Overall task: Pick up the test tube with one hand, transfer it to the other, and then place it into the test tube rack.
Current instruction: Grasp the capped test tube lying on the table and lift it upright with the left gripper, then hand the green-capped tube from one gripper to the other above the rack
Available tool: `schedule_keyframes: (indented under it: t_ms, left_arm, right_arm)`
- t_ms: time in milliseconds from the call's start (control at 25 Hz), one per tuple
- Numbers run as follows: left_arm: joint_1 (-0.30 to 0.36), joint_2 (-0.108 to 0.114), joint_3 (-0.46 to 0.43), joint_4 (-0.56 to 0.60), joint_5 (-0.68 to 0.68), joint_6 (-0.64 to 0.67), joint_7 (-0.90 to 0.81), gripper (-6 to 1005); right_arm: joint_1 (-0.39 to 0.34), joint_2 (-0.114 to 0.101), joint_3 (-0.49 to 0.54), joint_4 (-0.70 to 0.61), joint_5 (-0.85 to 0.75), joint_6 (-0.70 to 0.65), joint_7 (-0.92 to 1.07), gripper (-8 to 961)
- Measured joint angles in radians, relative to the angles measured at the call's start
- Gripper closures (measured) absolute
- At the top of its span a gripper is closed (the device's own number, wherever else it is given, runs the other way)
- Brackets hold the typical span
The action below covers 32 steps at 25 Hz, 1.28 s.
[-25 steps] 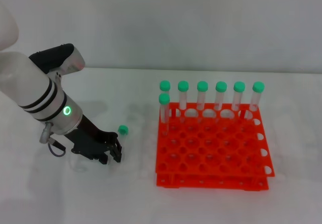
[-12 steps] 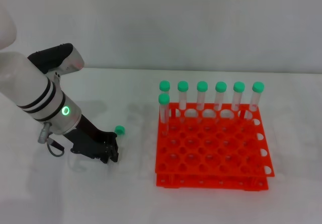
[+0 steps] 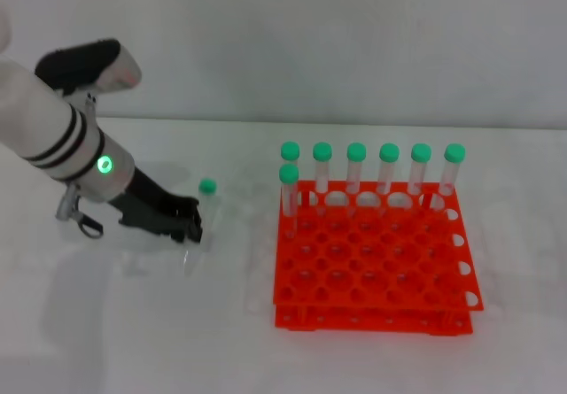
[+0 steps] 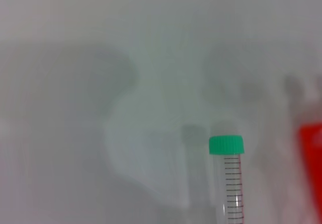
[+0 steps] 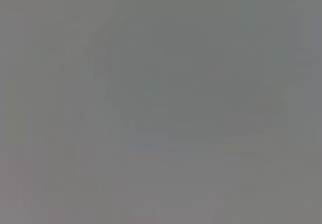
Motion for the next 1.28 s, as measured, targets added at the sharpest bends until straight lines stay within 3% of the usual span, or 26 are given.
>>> schedule_keyframes:
  t_ms: [240, 440, 560, 800, 960, 1080, 1200, 1280]
  left_arm:
    - [0.059, -0.021, -0.002, 0.142, -0.102, -0.078, 0.117, 808]
    - [0.106, -0.047, -0.003, 0.173, -0.194, -0.203, 0.255, 804]
    - [0.159, -0.062, -0.003, 0.184, -0.337, -0.296, 0.428, 802]
    - [0.262, -0.073, -0.004, 0.186, -0.703, -0.38, 0.854, 797]
    - [0.345, -0.084, -0.008, 0.186, -0.98, -0.304, 1.229, 794]
    - [0.411, -0.098, -0.034, 0.167, -1.157, -0.151, 1.504, 791]
    - [0.461, -0.104, -0.059, 0.133, -1.26, 0.025, 1.684, 789]
    - [0.477, -0.094, -0.062, 0.111, -1.269, 0.123, 1.715, 787]
  right_arm:
    - [-0.005, 0.001, 0.0, 0.0, 0.0, -0.003, 0.005, 83]
    - [-0.005, 0.001, 0.0, -0.001, 0.001, -0.012, 0.007, 83]
    - [-0.007, 0.002, 0.0, -0.004, 0.001, -0.013, 0.007, 83]
    - [-0.007, 0.005, 0.028, -0.005, 0.004, -0.013, 0.008, 83]
    - [-0.009, 0.008, 0.029, -0.007, 0.004, -0.007, 0.009, 84]
    - [-0.021, 0.011, 0.019, -0.015, -0.004, -0.02, 0.041, 87]
    - [-0.032, 0.007, -0.017, -0.025, -0.05, -0.049, 0.152, 91]
    - [-0.033, 0.002, -0.036, -0.025, -0.106, -0.069, 0.239, 93]
